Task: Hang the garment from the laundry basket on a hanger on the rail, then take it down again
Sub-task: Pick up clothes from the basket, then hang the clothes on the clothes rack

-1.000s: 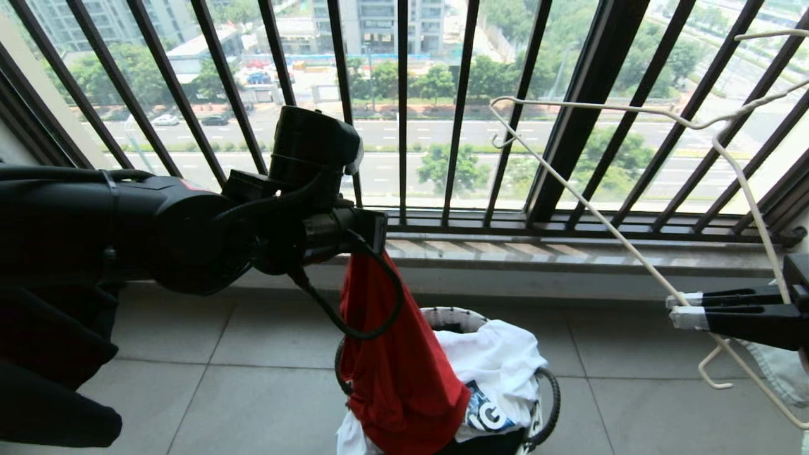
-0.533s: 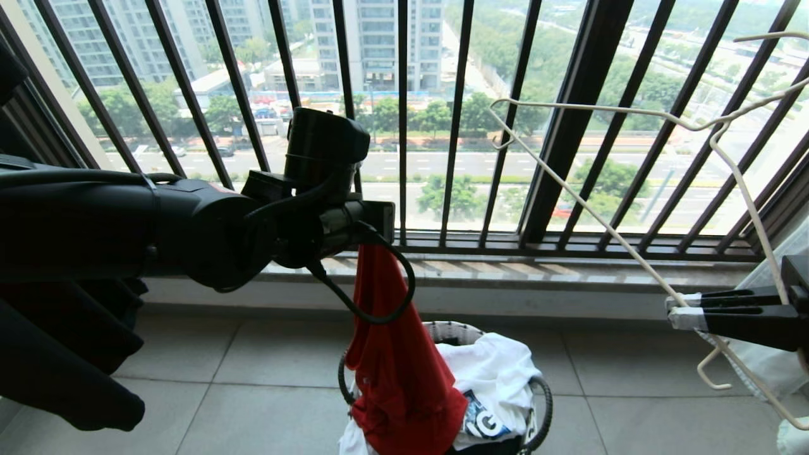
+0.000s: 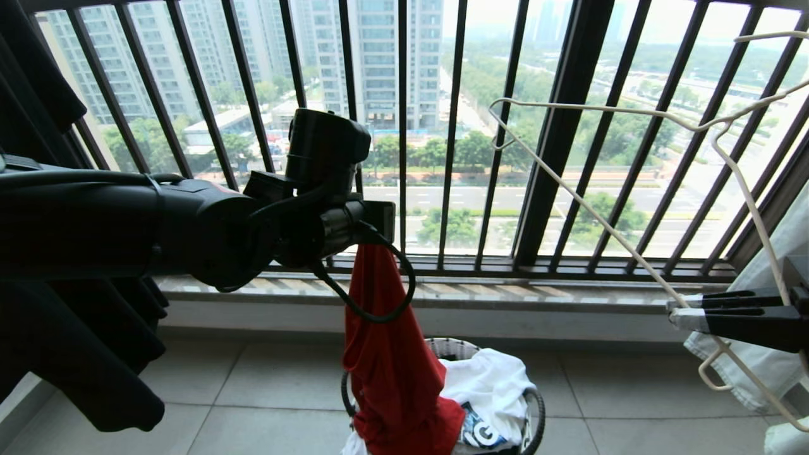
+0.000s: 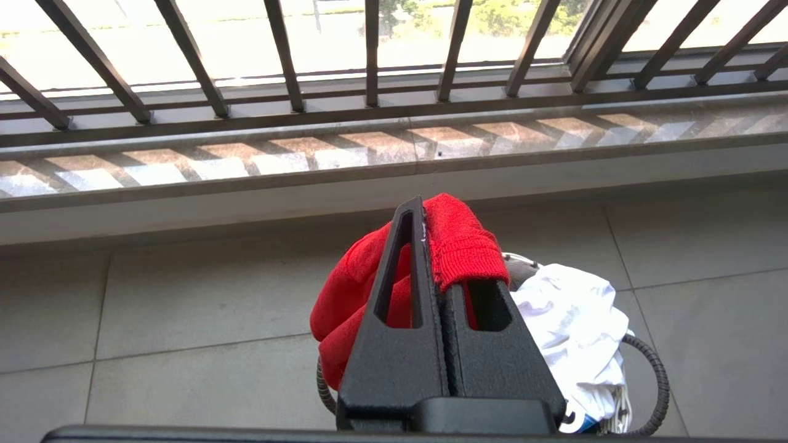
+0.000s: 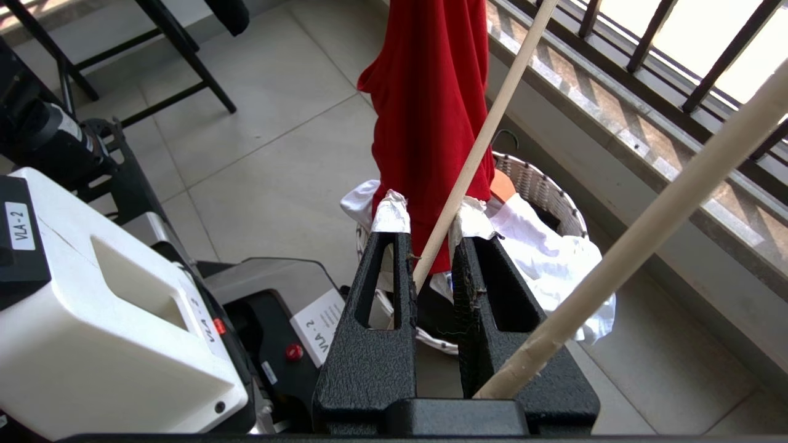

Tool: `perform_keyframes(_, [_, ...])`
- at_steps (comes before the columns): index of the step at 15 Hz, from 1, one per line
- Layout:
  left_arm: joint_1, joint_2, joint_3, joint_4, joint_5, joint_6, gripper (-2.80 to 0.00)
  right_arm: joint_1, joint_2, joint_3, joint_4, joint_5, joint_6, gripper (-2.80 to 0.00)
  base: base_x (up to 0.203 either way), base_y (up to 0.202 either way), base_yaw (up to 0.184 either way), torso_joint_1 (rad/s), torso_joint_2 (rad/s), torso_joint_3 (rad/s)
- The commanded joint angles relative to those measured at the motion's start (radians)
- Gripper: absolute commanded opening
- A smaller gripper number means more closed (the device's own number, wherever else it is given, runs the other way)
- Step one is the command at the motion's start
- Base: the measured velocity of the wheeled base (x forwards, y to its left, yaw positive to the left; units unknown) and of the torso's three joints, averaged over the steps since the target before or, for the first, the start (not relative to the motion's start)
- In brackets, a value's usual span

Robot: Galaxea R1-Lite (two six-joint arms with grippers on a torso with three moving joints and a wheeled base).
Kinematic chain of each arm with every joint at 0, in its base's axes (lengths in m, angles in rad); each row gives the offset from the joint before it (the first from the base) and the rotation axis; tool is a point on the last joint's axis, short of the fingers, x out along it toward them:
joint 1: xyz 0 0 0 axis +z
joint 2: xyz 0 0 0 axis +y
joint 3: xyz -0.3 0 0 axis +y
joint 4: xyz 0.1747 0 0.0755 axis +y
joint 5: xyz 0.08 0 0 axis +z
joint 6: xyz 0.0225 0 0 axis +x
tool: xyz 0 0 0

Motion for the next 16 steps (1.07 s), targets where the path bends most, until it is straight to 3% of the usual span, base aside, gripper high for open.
perform_keyframes(1, [0.001,0.002,-0.001,-0.003,0.002,-0.001,-2.8,0.0,0.002,0.0,0.002,0.005,-0.004,-2.8,0.0,0.0,0.0,-0.002,0.0,0.207])
perform_keyframes(10, [0.018,0.002,0.007,-0.03,0.0,-0.042,-2.8,0.004,0.016,0.01,0.008,-0.005,-0.013,-2.8,0.0,0.0,0.0,0.001,0.0,0.069])
perform_keyframes(13, [0.048,-0.002,0.016,-0.096,-0.004,-0.055,-2.8,0.03,0.087,0.045,0.008,-0.024,-0.089,-2.8,0.0,0.0,0.0,0.0,0.0,0.0])
perform_keyframes(16, [0.061,-0.014,0.032,-0.149,-0.002,-0.052,-2.8,0.124,0.148,0.092,0.009,-0.068,-0.165,-2.8,0.0,0.0,0.0,0.0,0.0,0.0])
